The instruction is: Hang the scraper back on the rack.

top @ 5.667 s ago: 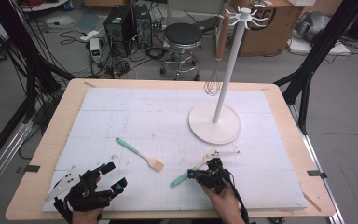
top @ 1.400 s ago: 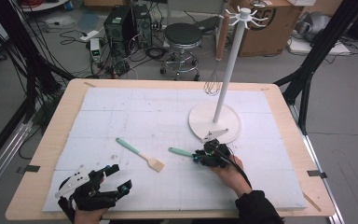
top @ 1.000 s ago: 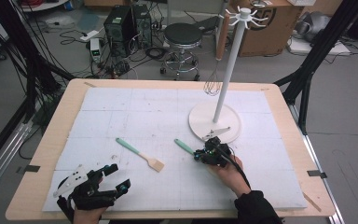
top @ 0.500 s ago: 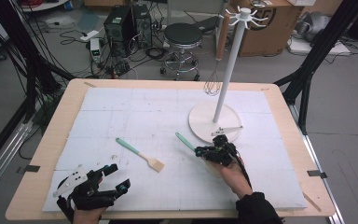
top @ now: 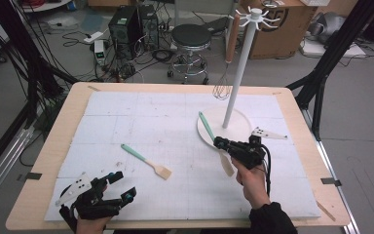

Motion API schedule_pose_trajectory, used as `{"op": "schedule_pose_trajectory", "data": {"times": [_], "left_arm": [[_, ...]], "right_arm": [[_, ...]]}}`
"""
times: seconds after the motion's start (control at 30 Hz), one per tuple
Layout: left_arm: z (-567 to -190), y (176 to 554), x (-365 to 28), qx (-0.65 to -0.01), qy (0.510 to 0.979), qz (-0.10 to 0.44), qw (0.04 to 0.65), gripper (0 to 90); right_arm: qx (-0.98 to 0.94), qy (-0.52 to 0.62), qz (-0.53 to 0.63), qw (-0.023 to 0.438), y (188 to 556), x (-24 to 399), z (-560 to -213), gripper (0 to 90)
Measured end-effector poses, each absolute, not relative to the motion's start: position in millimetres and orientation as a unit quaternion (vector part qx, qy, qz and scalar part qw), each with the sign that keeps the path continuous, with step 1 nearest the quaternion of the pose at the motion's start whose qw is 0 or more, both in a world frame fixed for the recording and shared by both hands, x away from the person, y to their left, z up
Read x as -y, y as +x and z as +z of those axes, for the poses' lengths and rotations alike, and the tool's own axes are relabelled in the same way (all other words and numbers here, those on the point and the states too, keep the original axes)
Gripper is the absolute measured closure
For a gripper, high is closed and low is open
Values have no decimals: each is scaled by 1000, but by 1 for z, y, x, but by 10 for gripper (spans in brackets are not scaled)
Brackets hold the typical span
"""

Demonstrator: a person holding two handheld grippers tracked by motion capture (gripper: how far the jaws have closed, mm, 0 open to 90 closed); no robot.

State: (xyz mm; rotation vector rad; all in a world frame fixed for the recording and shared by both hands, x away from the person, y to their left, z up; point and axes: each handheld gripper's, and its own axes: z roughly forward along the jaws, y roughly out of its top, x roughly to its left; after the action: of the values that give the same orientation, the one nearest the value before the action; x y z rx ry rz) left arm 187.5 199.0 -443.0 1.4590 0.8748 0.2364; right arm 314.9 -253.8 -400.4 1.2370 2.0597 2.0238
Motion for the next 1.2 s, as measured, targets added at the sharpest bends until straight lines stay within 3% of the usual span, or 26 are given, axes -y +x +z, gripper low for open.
{"op": "schedule_pose_trajectory", "data": {"times": [0.37, 1.2], "left_arm": [[-444, 187, -200, -385, 644, 101, 653, 158], [-445, 187, -200, -386, 646, 103, 651, 158]], "right_arm": [[-574, 382, 724, 5, 316, 275, -373, 807], [-515, 361, 774, 72, 314, 303, -299, 806]]}}
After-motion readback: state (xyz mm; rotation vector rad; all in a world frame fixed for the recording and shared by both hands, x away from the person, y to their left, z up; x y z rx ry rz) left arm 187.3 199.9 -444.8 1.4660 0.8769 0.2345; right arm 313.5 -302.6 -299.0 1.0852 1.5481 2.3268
